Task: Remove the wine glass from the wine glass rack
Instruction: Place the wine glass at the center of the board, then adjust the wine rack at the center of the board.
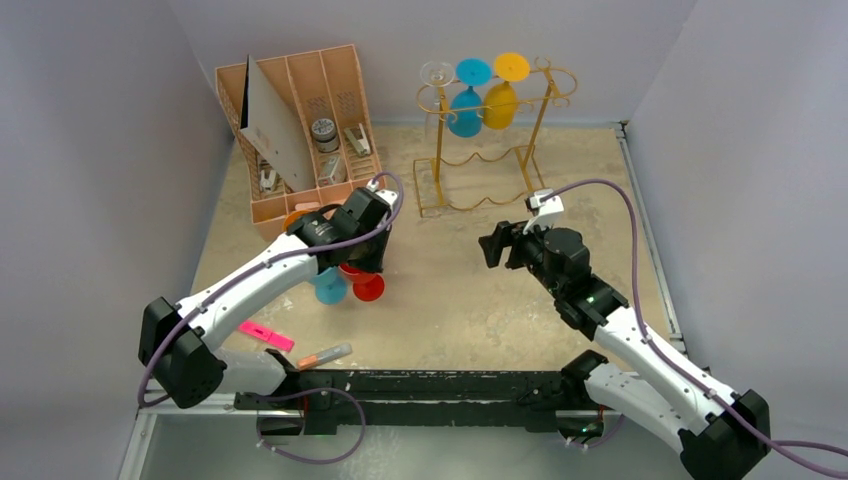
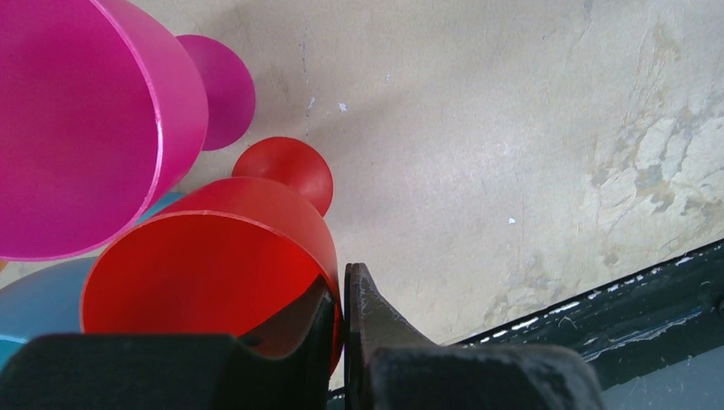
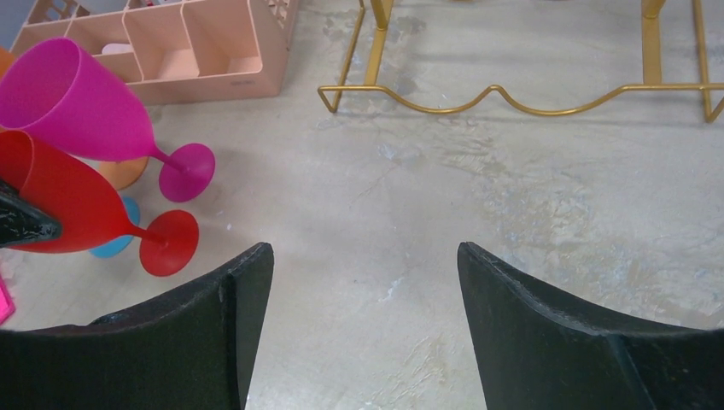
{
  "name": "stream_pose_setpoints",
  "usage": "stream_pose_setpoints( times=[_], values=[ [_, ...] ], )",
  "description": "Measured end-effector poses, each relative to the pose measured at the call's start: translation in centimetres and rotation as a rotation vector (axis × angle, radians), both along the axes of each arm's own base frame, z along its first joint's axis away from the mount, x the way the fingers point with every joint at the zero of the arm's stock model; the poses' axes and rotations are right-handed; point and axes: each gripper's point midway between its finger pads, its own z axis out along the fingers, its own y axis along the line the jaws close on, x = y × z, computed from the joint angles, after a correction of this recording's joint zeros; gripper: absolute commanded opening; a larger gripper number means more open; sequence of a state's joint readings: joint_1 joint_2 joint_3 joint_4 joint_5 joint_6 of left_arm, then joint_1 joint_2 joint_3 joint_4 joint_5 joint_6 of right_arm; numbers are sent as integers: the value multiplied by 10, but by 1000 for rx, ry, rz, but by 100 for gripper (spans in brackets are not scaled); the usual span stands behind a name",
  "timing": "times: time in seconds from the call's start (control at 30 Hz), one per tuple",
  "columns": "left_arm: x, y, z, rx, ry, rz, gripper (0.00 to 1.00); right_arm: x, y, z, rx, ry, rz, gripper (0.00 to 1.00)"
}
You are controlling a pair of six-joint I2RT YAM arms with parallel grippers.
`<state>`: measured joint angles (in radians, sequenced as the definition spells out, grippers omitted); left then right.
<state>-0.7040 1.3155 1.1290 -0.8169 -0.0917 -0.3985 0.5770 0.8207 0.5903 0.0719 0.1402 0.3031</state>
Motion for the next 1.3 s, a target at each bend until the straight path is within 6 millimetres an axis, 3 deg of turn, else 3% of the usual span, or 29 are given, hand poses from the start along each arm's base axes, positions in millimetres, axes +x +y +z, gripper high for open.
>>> stream_pose_setpoints(
  times=[0.23, 0.43, 0.77, 0.83, 1.07, 1.2, 1.3],
  values=[
    [-8, 0, -2, 9, 41, -12, 40, -1, 0, -2, 21, 37, -20, 89],
    [-7, -5, 16, -36, 13, -23, 61, 5, 2, 16, 44, 101, -62, 88],
    [-12, -5, 86, -173, -127, -29, 65, 16, 25, 45, 52, 262, -47, 85],
    [-12, -3, 94, -182, -143, -26, 72, 19, 34, 55, 54, 268, -14, 85],
    [-19, 11, 109, -168, -171, -4, 75, 21, 80, 107, -10, 214, 159, 87],
    [-10, 22, 124, -161, -191, 28, 76, 36, 104, 143, -37, 163, 206, 88],
    [4, 43, 126, -164, -188, 94, 79, 53, 120, 164, -57, 126, 221, 89]
  ],
)
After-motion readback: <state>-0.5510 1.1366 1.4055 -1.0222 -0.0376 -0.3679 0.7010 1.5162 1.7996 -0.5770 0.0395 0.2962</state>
